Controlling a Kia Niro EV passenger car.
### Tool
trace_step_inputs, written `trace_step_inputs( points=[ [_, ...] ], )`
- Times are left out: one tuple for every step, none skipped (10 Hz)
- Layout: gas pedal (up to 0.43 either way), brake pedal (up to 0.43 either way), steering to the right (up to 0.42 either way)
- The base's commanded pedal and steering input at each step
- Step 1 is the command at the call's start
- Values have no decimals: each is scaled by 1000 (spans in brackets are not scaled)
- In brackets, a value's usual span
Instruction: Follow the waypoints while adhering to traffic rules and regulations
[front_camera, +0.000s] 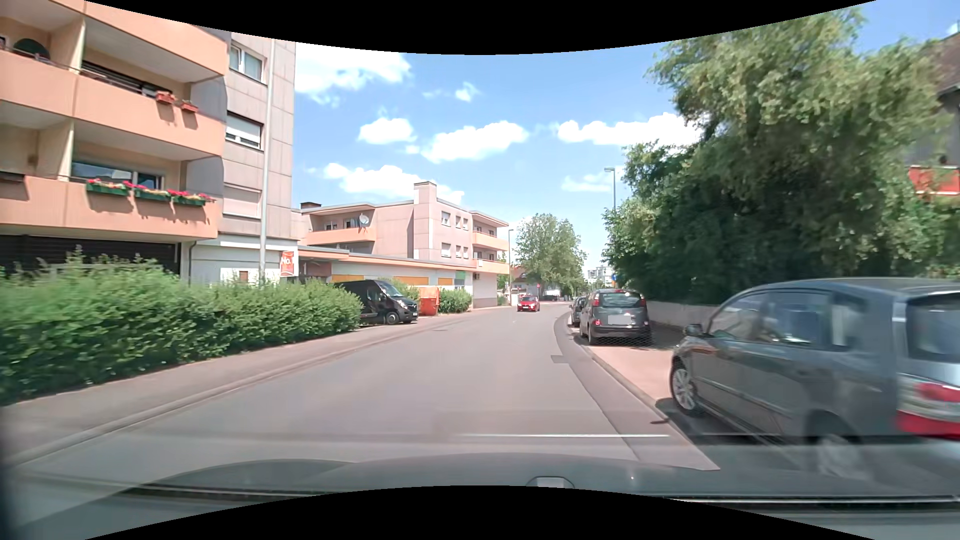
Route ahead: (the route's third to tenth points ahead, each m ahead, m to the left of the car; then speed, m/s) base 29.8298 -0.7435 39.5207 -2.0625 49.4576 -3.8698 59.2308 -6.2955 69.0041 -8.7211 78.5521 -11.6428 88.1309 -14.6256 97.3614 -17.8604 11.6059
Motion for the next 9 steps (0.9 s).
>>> trace_step_inputs(
  points=[
    [0,0,22],
    [0,0,21],
    [0,0,20],
    [0,0,18],
    [0,0,17],
    [0,0,17],
    [0,0,17],
    [0,0,17],
    [0,0,16]
  ],
)
